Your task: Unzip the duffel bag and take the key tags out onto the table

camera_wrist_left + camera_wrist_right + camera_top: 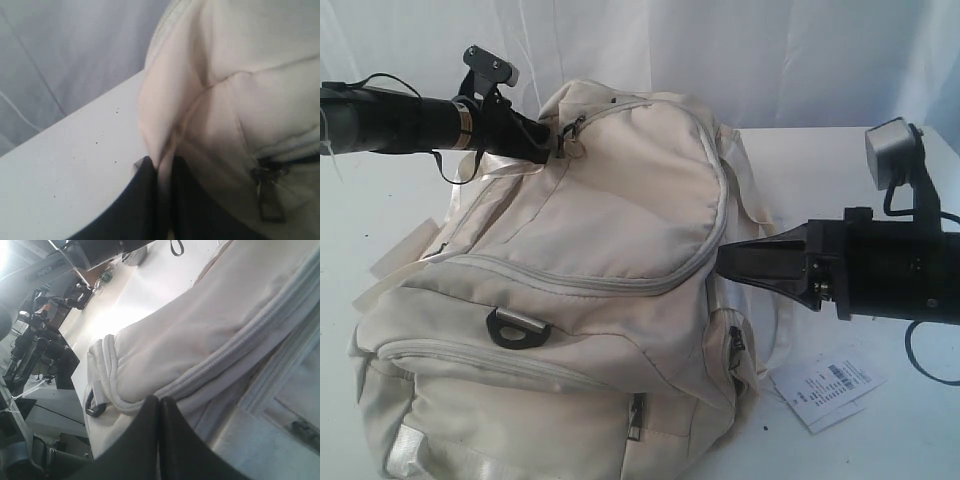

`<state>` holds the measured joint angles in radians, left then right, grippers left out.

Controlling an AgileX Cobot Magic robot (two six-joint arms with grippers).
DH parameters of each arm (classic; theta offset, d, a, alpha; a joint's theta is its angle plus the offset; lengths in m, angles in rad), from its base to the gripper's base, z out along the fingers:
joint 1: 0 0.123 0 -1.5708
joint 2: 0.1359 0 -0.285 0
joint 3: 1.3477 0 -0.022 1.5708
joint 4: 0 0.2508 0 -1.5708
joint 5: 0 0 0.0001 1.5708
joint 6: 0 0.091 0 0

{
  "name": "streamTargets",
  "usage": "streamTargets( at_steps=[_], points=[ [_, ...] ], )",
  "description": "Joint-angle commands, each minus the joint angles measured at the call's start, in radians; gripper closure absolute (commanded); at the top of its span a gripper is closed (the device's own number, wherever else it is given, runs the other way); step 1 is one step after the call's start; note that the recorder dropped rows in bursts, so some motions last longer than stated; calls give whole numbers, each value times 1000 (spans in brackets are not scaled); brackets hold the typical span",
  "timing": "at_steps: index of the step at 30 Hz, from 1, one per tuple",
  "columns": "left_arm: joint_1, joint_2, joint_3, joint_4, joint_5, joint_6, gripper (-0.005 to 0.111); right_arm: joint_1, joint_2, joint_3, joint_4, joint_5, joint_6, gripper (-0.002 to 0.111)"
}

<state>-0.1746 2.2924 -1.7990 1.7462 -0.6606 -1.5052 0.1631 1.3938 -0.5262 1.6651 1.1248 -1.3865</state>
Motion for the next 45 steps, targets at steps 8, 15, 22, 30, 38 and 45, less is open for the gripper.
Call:
streamTargets(
  at_steps=[8, 15, 22, 30, 38, 45],
  points=[
    [15, -8, -6, -2, 48, -9, 107, 4, 1, -7, 21, 13, 4, 108],
    [15, -8, -6, -2, 48, -9, 107, 4, 1, -7, 44, -18, 7, 108],
    [15, -8, -6, -2, 46, -9, 107, 4, 1, -7, 42, -1, 31, 108],
    [15, -8, -6, -2, 42, -9, 107, 4, 1, -7, 25, 76, 21, 71],
    [15, -8, -6, -2, 19, -9, 107, 4, 3, -7, -45, -155, 88, 22],
    [13, -8, -6, -2, -5, -9, 107, 89, 7, -7, 22, -237, 80, 24]
  ],
)
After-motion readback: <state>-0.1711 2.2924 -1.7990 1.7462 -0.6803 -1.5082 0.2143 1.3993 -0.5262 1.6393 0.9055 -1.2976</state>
